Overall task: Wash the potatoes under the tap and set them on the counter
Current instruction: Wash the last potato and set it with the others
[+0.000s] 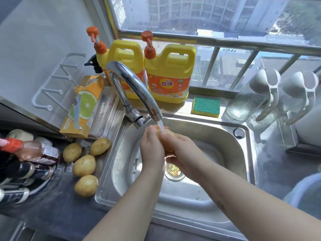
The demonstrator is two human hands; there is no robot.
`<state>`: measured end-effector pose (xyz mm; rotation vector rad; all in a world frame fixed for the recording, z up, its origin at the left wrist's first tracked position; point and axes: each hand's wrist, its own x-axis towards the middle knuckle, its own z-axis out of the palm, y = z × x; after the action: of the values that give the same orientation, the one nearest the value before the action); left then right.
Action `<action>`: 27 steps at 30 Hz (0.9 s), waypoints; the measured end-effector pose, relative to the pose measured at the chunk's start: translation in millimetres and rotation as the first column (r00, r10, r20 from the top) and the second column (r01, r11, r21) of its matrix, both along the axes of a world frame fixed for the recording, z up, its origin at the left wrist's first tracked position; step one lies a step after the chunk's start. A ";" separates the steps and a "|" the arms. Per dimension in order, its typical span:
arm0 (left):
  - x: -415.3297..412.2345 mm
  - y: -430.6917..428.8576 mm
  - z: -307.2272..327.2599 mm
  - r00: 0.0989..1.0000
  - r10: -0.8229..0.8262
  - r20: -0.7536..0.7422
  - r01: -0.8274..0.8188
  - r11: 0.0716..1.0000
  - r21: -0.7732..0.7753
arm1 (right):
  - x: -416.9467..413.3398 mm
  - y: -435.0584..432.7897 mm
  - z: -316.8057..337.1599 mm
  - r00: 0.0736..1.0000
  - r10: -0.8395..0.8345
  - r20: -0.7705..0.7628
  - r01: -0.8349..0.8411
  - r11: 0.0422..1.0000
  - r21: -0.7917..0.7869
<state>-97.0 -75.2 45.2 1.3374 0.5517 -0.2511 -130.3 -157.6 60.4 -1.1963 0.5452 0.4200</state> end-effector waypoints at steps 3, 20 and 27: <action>-11.5 3.8 -0.5 0.988 -0.092 0.128 0.081 0.993 0.091 | 7.4 -5.0 6.4 0.994 0.038 -0.101 -0.024 0.990 0.140; -18.2 3.0 0.8 0.964 -0.255 0.078 0.266 0.916 -0.299 | 2.9 -7.7 -12.2 0.926 0.070 0.371 0.212 0.717 -0.664; -2.7 -7.8 5.9 0.979 0.045 -0.199 -0.106 0.946 -0.307 | -10.4 0.6 -10.6 0.875 0.244 0.418 0.139 0.701 -0.699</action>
<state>-99.8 -83.0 51.1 0.9832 0.6906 -0.3901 -140.7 -157.0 49.8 -2.0131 0.2161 -0.0931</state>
